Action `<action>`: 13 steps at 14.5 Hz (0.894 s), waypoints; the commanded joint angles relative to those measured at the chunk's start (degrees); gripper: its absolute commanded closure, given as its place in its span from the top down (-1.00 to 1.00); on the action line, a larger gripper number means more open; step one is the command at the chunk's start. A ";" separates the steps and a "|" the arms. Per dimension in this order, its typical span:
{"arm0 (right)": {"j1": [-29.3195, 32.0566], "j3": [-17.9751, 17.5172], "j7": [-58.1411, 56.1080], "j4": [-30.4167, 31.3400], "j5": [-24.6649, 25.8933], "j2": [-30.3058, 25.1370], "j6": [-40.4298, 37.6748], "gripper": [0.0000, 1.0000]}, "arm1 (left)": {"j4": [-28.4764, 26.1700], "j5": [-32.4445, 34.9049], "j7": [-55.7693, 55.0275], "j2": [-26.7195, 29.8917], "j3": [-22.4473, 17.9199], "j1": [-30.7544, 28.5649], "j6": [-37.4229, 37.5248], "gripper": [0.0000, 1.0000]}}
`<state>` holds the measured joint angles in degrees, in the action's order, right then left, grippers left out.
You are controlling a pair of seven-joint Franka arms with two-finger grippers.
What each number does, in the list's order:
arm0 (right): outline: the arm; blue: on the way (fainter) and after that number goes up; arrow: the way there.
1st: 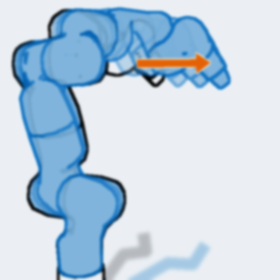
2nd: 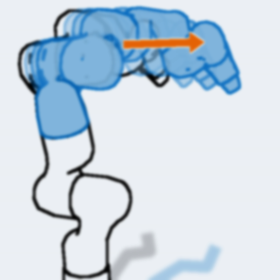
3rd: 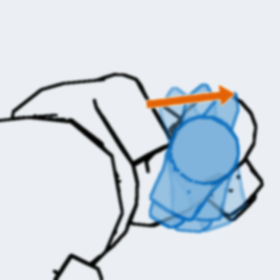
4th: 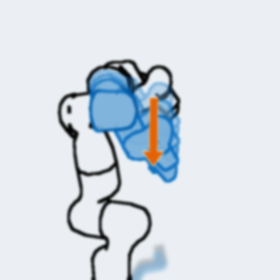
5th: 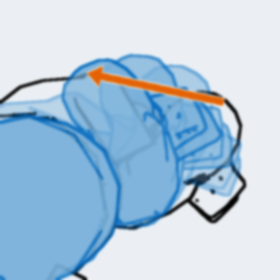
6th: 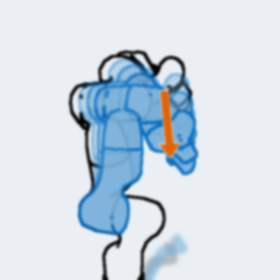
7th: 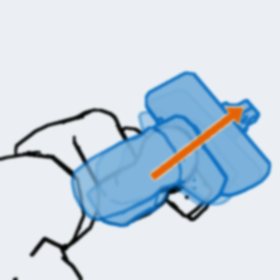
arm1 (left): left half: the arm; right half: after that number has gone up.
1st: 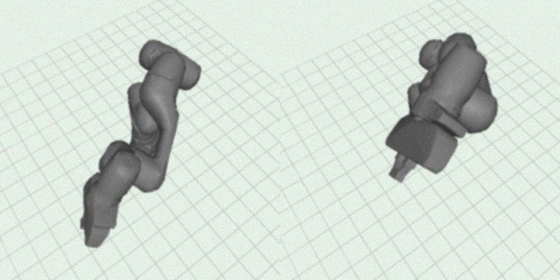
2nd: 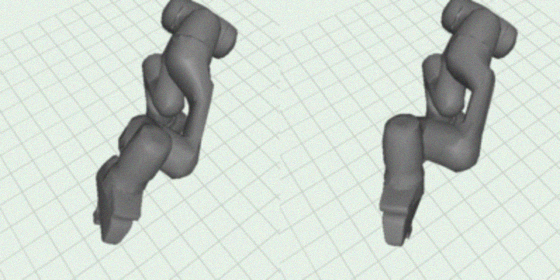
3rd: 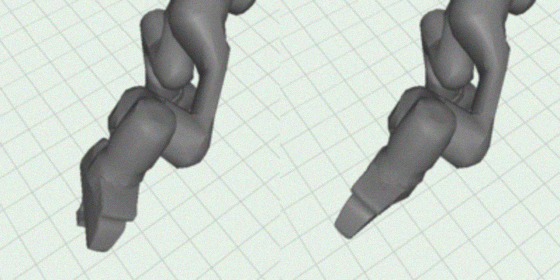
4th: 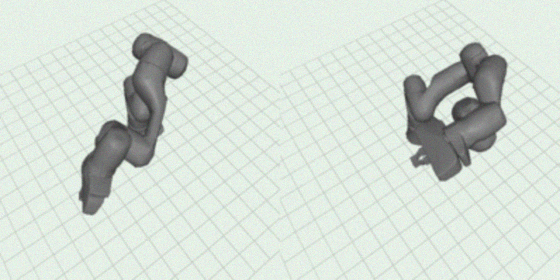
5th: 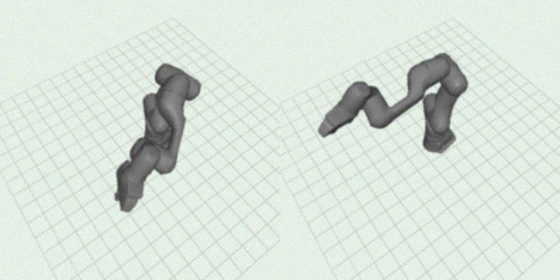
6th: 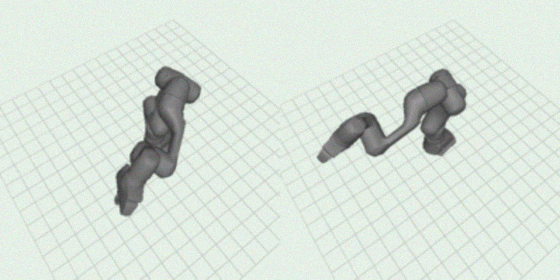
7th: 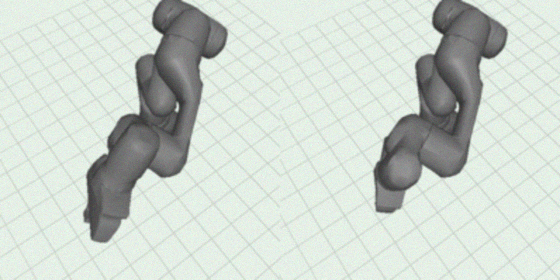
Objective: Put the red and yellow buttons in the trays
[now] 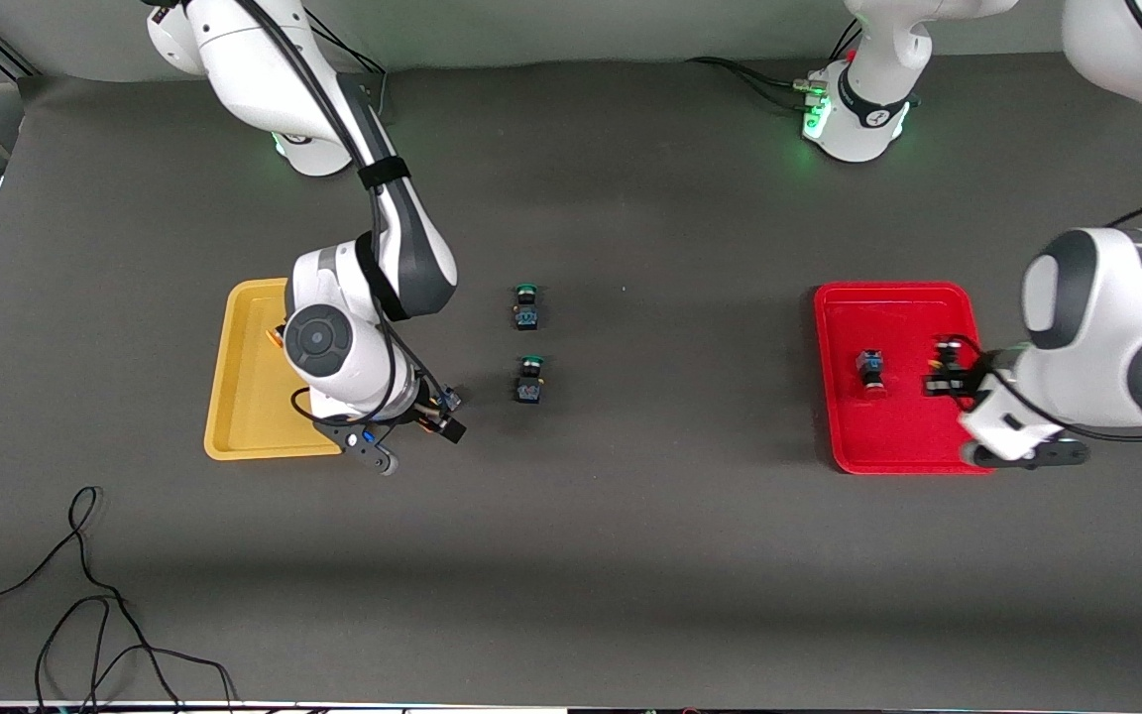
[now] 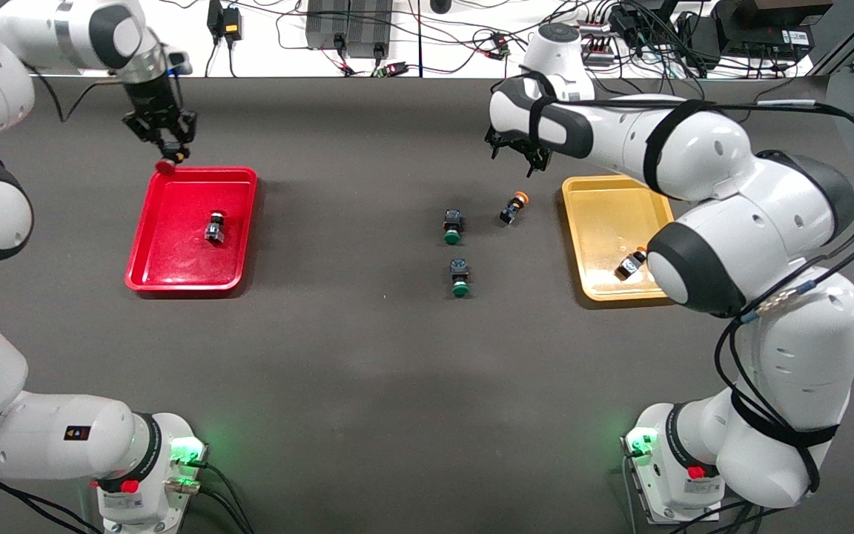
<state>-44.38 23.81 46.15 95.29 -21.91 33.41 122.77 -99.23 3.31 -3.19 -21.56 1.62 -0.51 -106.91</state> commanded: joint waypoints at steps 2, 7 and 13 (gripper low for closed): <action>11.58 -12.11 -1.42 -2.48 2.55 1.22 -1.39 0.99 | -15.78 4.16 3.71 1.26 0.76 -3.60 -19.95 -0.86; 14.21 -15.53 -1.24 4.36 3.27 1.23 5.71 0.99 | -21.27 6.98 4.77 -1.90 0.76 -5.81 -29.49 -0.34; 17.93 -20.39 -1.24 10.71 3.71 1.22 10.73 0.99 | -11.02 6.45 6.09 0.55 1.11 -5.90 -14.07 1.00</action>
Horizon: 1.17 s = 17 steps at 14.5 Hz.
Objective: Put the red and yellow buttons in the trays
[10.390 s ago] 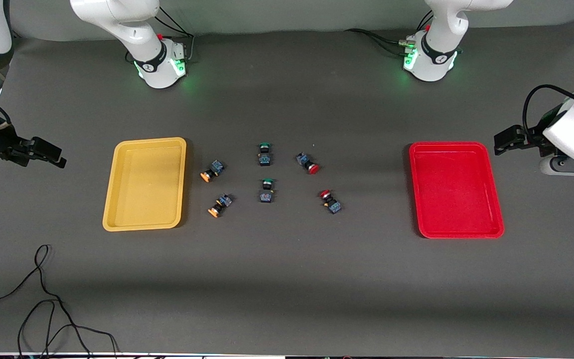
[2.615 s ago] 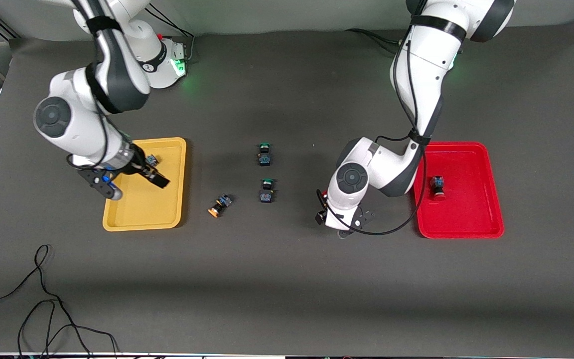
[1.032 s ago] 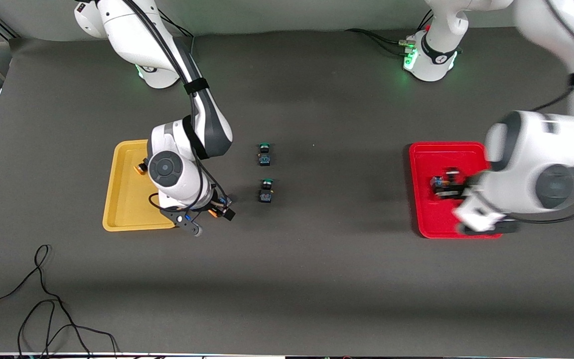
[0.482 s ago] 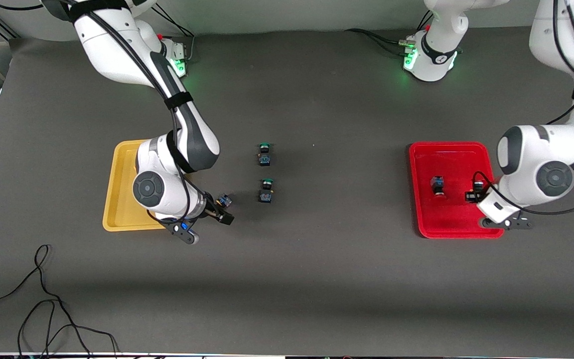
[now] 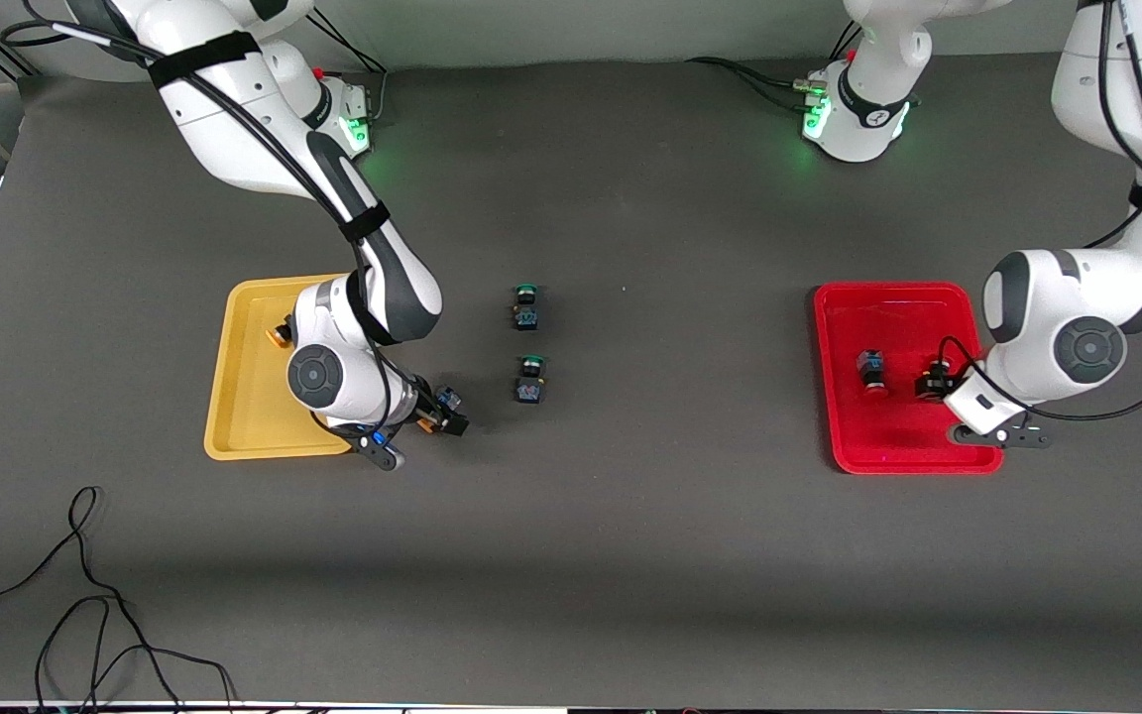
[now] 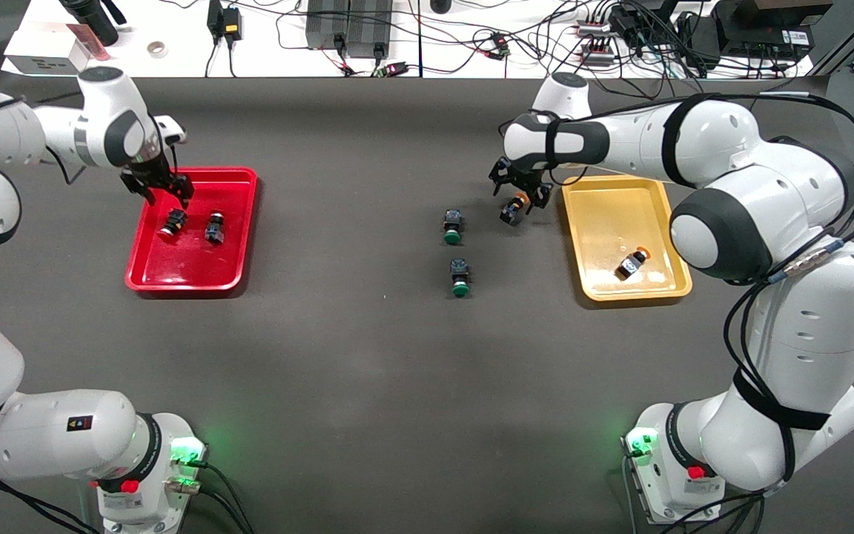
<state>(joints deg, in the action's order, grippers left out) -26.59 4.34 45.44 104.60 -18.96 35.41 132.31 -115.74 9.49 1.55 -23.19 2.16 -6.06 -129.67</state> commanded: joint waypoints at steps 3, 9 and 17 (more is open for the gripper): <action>-0.83 -0.83 -0.44 1.40 0.77 -0.78 1.20 0.19 | 14.12 -0.08 1.35 4.46 0.92 0.09 20.66 1.00; -0.56 -0.12 -0.35 1.40 0.77 -2.27 0.67 -1.00 | 19.94 -5.35 1.61 13.15 2.06 0.70 34.56 1.00; -0.39 8.39 -1.31 1.48 1.72 -13.69 -14.79 -1.00 | 23.37 -7.73 0.56 19.06 2.77 5.09 40.11 1.00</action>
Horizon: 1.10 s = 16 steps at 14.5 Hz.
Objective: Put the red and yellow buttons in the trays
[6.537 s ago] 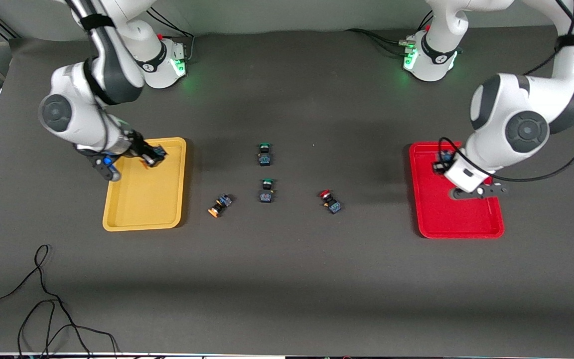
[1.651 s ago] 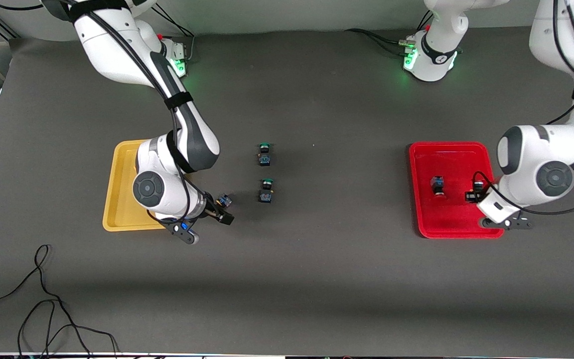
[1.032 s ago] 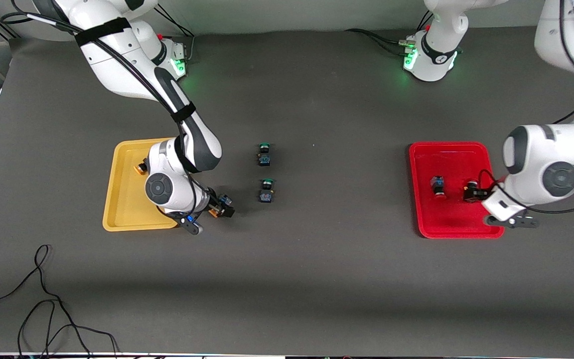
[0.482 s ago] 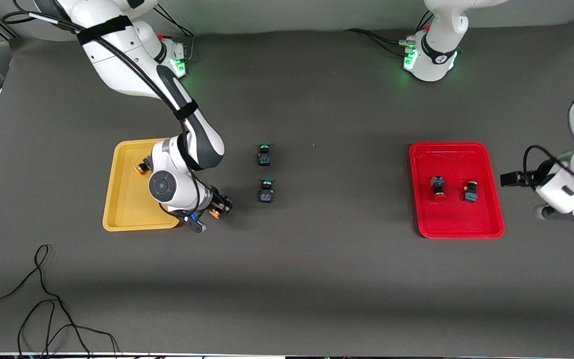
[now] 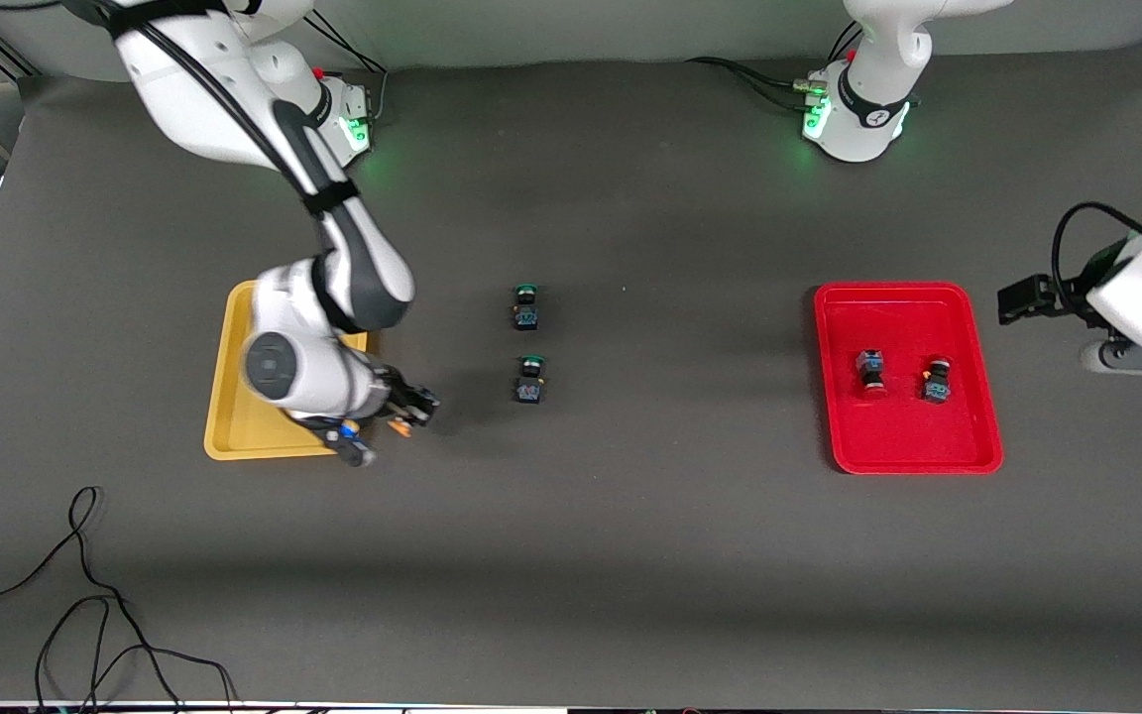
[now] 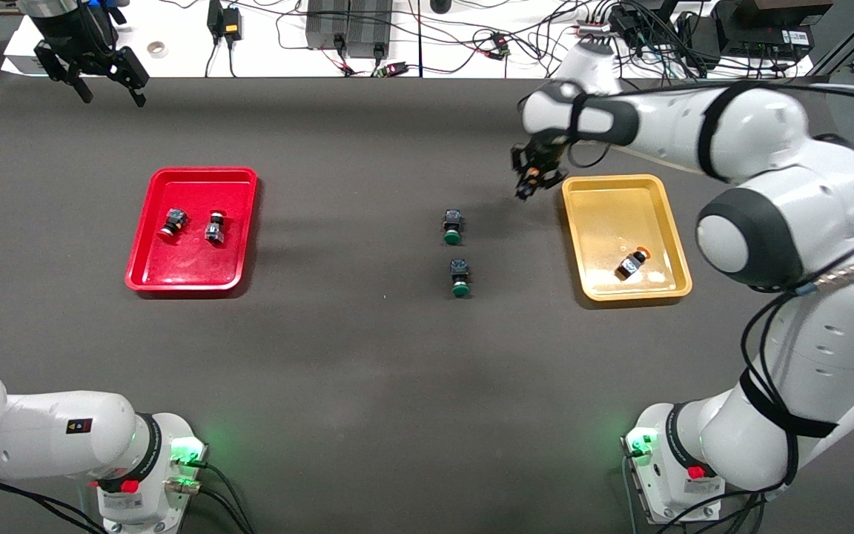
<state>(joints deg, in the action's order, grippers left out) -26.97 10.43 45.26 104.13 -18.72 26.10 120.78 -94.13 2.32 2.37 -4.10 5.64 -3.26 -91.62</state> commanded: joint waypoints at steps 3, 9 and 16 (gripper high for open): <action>0.08 5.72 -5.68 7.99 6.06 -6.50 -0.30 -1.00 | 2.38 -1.27 -1.57 -0.03 -2.73 5.26 2.67 1.00; 0.25 11.28 -20.11 19.34 2.03 -6.07 13.84 -1.00 | 2.55 -2.67 -2.28 0.93 -6.08 7.65 2.85 1.00; 1.13 11.37 -22.50 19.97 -1.41 -5.79 13.78 1.00 | 2.11 -2.50 -1.49 1.81 -6.17 7.57 3.55 0.99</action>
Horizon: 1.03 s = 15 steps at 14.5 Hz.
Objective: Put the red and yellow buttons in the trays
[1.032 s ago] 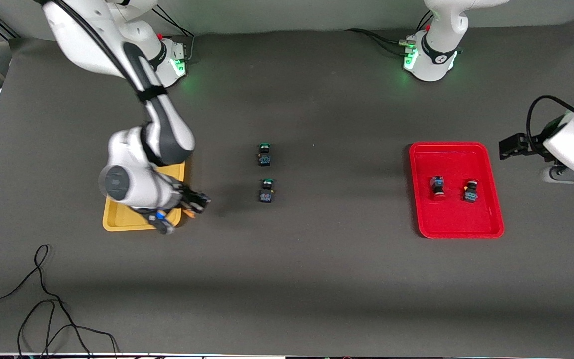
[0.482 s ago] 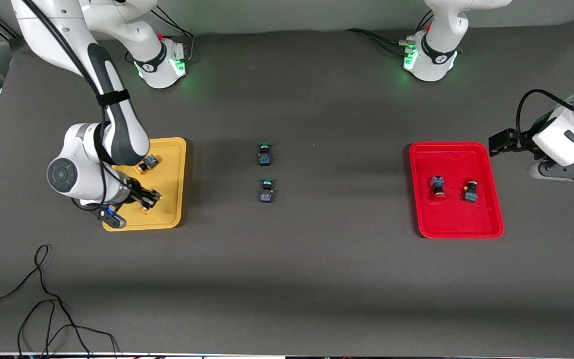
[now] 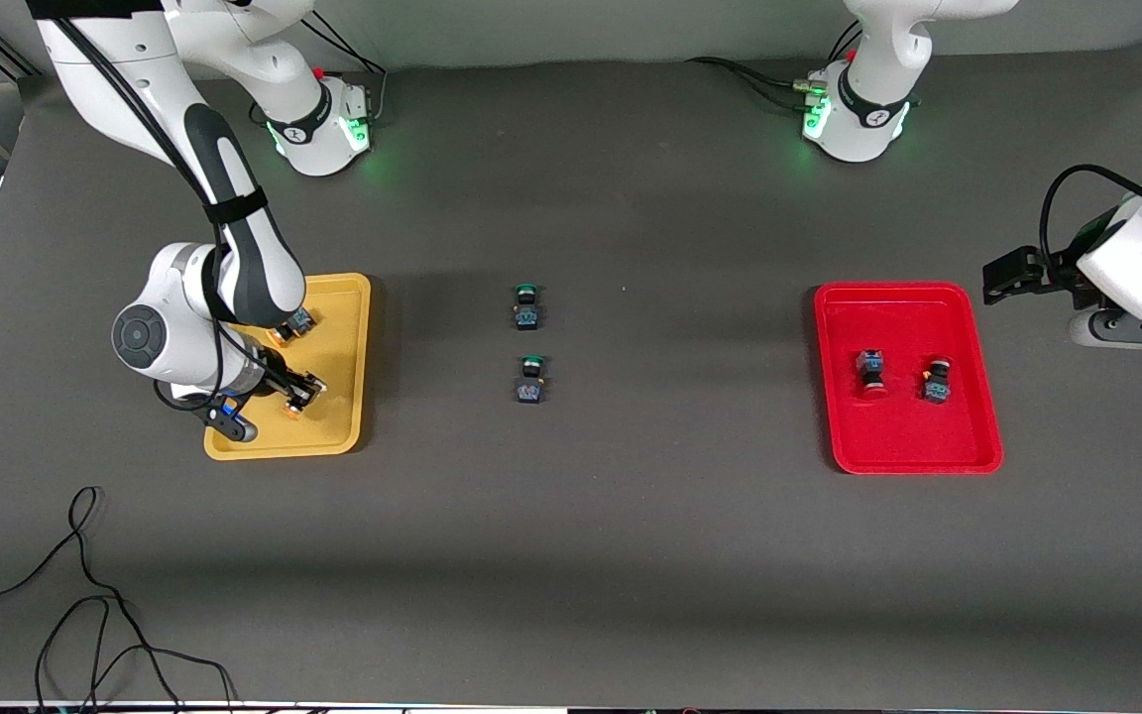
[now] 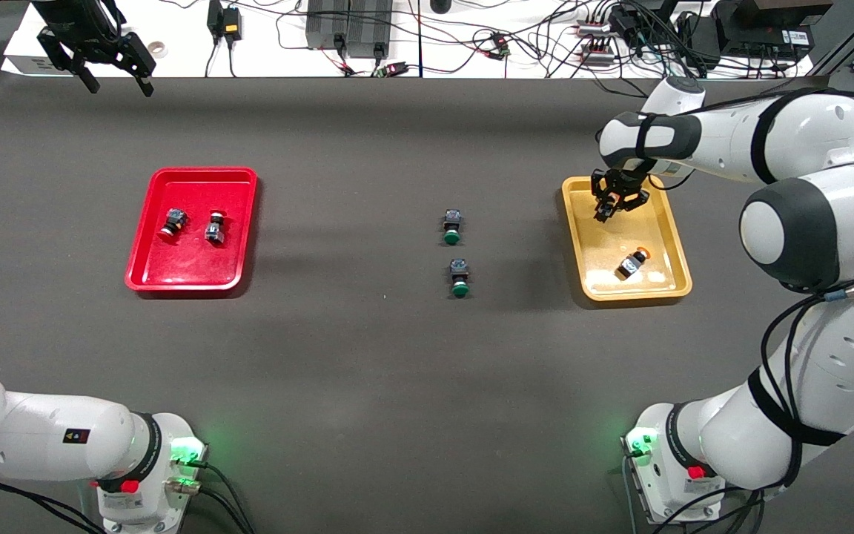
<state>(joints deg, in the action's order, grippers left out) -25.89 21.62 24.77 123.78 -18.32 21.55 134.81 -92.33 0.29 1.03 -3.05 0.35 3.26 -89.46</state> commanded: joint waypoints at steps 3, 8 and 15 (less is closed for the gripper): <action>0.05 0.36 -1.39 -1.95 -1.81 -5.71 -5.41 1.00 | 0.40 -0.55 -0.15 0.94 -0.88 1.04 1.48 1.00; 2.23 2.03 -2.09 -9.07 3.00 -15.46 -16.41 1.00 | 0.40 -0.46 -0.15 1.02 -0.88 1.04 1.48 1.00; 13.39 -6.39 -9.29 -25.08 9.68 -21.62 -38.04 1.00 | 0.84 -0.11 -0.41 0.59 -0.87 1.05 1.39 1.00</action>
<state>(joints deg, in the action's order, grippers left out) -16.24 19.37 19.05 101.67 -12.06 0.83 99.92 -92.33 0.27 1.03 -2.94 0.30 3.40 -89.36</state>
